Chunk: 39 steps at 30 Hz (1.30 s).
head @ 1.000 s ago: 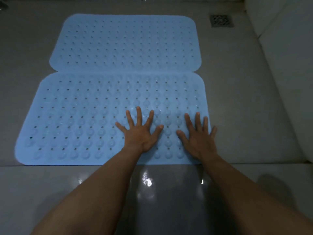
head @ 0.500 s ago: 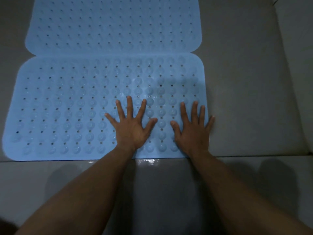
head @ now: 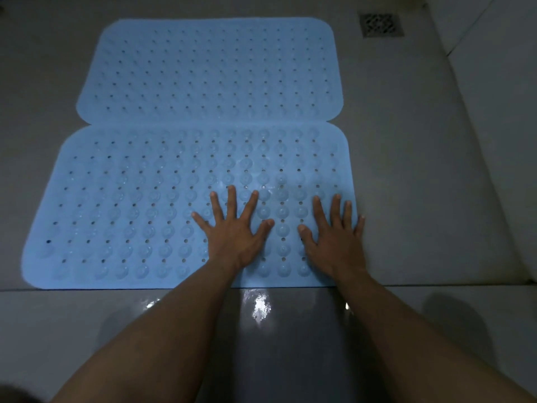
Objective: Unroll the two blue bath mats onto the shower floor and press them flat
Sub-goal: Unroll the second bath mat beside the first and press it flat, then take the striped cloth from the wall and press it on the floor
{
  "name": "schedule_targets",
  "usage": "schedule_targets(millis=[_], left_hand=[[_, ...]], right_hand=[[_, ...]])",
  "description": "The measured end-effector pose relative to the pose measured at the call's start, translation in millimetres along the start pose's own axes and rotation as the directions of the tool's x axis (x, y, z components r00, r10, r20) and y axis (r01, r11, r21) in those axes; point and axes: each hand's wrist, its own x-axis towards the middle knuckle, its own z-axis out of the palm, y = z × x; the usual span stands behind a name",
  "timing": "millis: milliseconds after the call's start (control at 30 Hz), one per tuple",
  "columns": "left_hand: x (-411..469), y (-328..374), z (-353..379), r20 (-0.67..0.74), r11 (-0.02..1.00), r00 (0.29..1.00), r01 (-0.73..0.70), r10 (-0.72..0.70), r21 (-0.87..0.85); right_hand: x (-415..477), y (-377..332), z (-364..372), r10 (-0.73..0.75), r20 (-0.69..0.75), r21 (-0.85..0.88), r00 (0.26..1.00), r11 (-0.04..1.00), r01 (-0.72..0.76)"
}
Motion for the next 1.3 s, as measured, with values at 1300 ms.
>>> schedule_targets(millis=[1300], left_hand=[[-166,197,-951,-0.259,0.926,0.902,-0.373,0.346,-0.061]], right_hand=[[-197,-117,-963,0.046,-0.214,0.098,0.976,0.995,-0.025]])
